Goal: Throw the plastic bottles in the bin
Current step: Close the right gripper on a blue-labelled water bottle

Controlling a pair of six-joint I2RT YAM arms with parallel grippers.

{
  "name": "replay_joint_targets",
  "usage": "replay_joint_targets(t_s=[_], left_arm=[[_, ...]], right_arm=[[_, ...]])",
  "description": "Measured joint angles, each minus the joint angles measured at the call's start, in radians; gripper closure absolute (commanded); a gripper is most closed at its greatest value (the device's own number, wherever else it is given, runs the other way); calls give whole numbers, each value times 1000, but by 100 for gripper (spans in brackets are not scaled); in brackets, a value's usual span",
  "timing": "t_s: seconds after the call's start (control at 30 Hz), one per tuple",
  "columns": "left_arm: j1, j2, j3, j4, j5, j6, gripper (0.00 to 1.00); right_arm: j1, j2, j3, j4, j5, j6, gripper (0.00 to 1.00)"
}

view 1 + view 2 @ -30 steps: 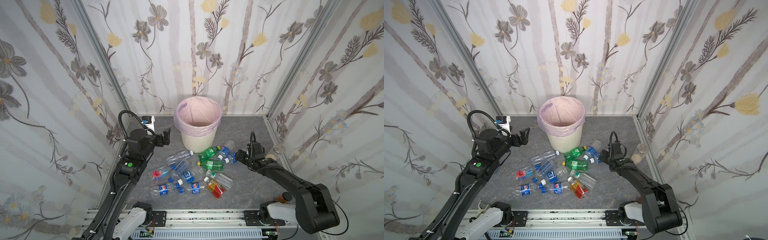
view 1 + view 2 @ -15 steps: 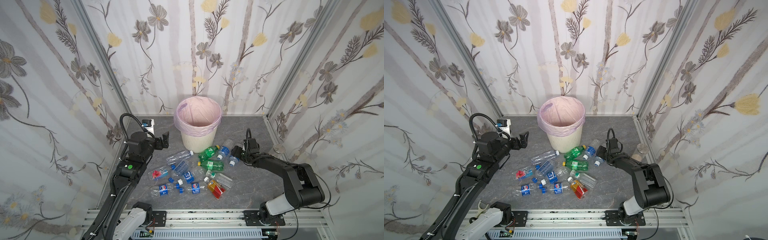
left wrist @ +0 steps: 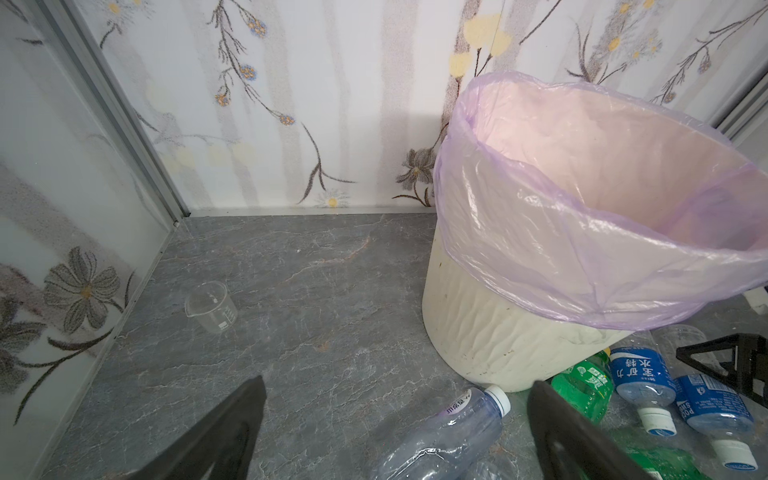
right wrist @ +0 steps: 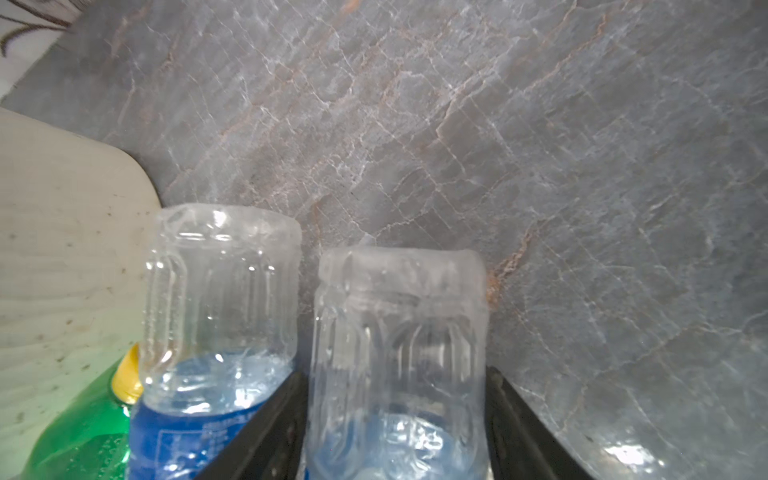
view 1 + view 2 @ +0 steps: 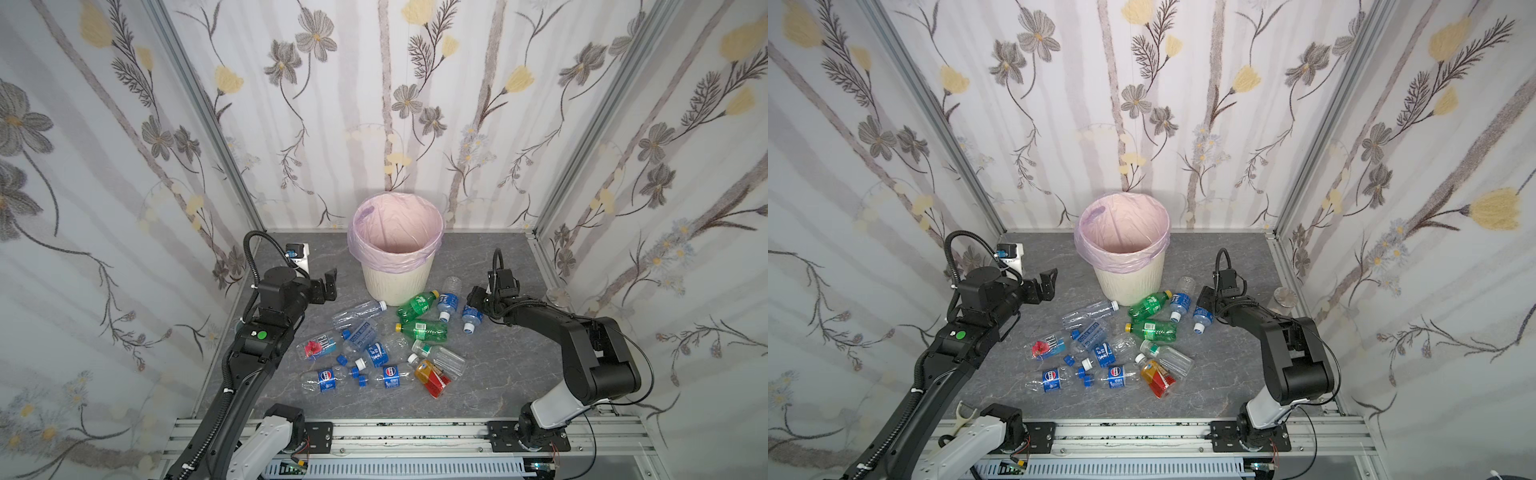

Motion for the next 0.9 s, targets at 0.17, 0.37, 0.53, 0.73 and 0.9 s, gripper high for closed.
replay_joint_targets(t_s=[0.17,0.37,0.53,0.73,0.9], left_arm=[[1,5,-3,-1,-3,0,0],[3,10,-3,-2,-3,0,0],[3,7,-3,-3,-2,-2,0],[4,-13,-4,-3,-2,-3,0],[5,-13,-9,-8,-2,-2,0]], right_arm=[[0,6,14,-12,0,-25,40],[0,29,40,-39,-1,-49,31],[0,57,69,-91,-10,-63,31],[0,84,109,-121,-18,-78,38],[2,92,126,-129,-18,-81,49]])
